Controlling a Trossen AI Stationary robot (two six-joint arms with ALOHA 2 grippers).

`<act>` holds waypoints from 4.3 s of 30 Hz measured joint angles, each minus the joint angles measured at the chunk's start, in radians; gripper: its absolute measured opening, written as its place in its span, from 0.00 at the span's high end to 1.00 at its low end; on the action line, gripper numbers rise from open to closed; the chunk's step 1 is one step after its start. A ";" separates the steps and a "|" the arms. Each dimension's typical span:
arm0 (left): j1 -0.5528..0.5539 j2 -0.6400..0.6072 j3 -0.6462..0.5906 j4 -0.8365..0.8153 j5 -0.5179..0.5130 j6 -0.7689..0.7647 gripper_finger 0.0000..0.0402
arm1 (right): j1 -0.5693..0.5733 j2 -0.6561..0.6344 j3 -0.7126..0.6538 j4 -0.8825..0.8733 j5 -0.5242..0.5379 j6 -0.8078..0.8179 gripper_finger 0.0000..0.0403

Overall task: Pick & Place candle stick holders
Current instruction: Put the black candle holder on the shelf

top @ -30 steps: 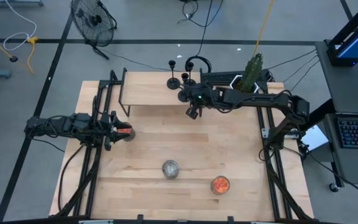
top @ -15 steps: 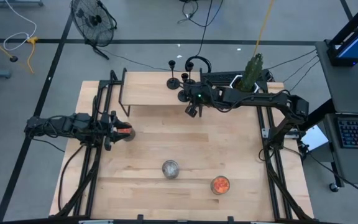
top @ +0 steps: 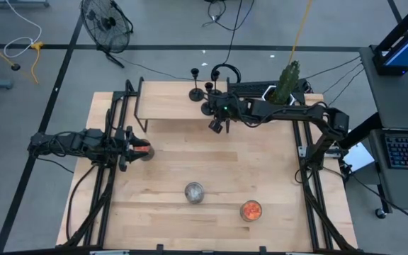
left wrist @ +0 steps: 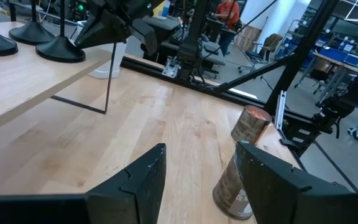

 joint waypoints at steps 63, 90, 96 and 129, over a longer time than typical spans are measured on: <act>0.000 0.000 0.000 0.001 0.001 -0.021 0.50 | -0.025 0.013 -0.001 0.063 -0.127 0.008 1.00; 0.000 0.000 0.000 0.000 0.001 -0.017 0.50 | -0.058 -0.007 -0.002 0.043 -0.024 0.007 1.00; 0.000 0.000 0.000 0.000 0.000 -0.017 0.50 | -0.067 -0.010 0.000 0.078 -0.034 0.008 1.00; 0.000 0.000 0.000 0.000 -0.001 -0.017 0.50 | -0.088 -0.010 -0.001 0.241 -0.105 0.016 1.00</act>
